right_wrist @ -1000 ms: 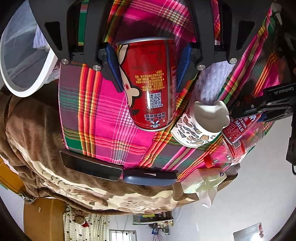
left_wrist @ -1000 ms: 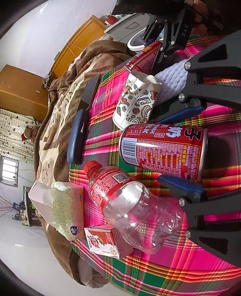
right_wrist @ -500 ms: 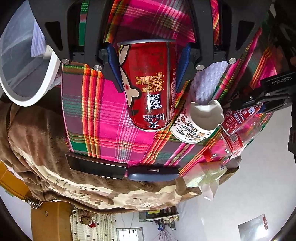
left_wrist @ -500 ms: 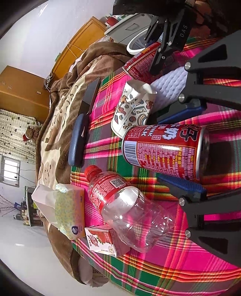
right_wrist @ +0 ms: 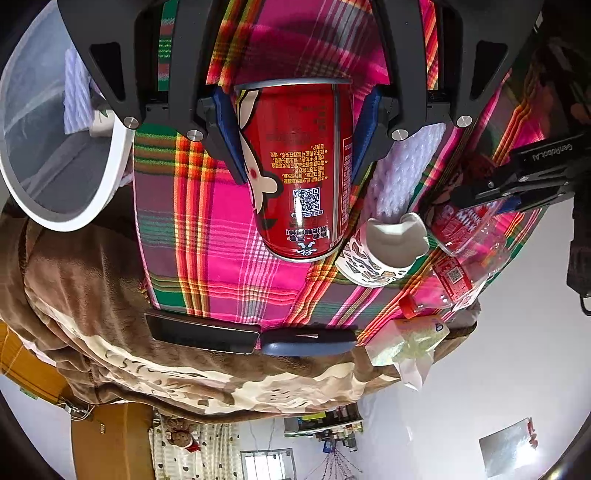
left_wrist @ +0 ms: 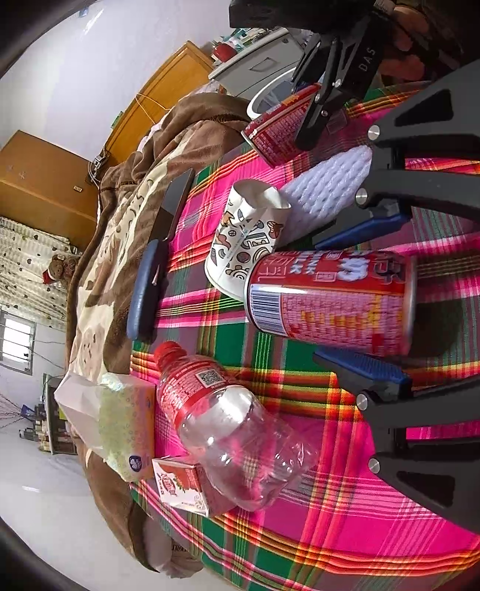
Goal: Collect trash
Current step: 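Carry the red can with the right tool while the left tool carries its can over the bin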
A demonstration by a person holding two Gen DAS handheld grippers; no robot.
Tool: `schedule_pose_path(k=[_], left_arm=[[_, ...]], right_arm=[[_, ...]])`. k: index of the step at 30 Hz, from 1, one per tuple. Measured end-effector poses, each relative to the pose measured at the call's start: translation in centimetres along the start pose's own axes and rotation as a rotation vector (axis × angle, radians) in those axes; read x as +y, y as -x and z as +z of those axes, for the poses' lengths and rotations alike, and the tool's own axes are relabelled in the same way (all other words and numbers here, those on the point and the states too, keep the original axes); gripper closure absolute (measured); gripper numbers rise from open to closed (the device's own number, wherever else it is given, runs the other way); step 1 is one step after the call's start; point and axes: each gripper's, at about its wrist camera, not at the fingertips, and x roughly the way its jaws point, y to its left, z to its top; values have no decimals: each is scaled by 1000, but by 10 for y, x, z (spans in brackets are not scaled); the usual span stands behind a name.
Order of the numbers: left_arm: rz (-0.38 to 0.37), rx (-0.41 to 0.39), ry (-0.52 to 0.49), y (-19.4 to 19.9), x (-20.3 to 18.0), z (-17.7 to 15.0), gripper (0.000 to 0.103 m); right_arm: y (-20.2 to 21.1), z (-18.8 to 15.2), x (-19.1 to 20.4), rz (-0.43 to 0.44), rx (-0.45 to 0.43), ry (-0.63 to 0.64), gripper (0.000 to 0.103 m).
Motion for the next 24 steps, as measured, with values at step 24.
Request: schedule_pose_path(k=[24], left_arm=[[12,-48,-31,26,-24,0,51]], right_arm=[[27,-11,-9,-2,-52,-59,48]])
